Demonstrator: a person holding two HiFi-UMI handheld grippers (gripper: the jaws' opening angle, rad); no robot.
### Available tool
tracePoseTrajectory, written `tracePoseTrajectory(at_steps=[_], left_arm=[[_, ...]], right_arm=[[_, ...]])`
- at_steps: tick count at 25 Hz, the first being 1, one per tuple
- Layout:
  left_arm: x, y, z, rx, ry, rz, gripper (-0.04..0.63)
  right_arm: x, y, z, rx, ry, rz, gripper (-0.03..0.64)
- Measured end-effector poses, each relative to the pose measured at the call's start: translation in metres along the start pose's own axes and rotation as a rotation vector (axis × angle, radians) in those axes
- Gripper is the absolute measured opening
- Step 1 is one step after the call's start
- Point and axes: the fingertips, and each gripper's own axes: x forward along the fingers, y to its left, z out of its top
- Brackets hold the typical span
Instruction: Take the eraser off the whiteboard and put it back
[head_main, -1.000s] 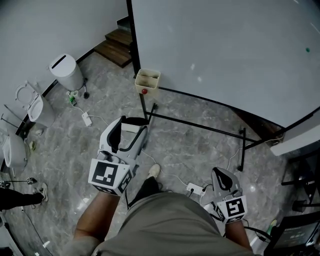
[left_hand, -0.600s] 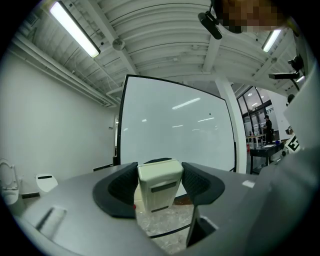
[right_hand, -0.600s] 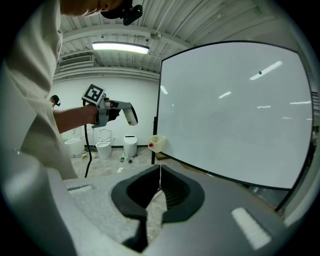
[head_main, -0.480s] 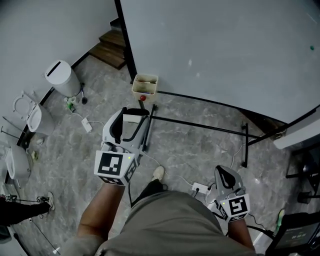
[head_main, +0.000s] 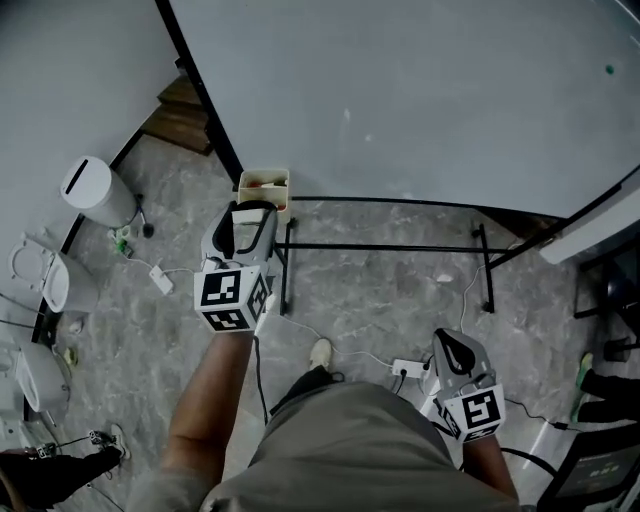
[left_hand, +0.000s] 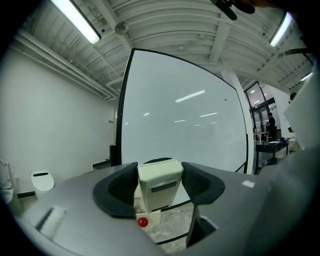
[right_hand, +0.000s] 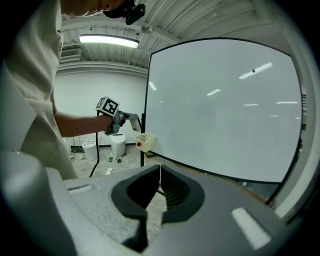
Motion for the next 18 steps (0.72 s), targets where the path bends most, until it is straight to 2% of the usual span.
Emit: tracePoseTrajectory(at_steps=[8, 12, 16, 18], left_arm=[[0.067, 0.021, -0.042, 0.02, 0.078, -0.008, 0.278], [0.089, 0.028, -0.069, 0.035, 0.122, -0.008, 0.278], [0.105, 0.033, -0.094, 0.045, 0.164, -0.012, 0.279], [0.112, 0.036, -0.102, 0.06, 0.177, -0.008, 0.279]], right_arm=[[0.01, -0.01, 0.006, 0.03, 0.062, -0.091, 0.006], [0.015, -0.012, 0.009, 0.042, 0.064, -0.126, 0.006], [0.02, -0.01, 0.006, 0.06, 0.132, -0.146, 0.006], [0.023, -0.011, 0.008, 0.061, 0.128, -0.153, 0.006]])
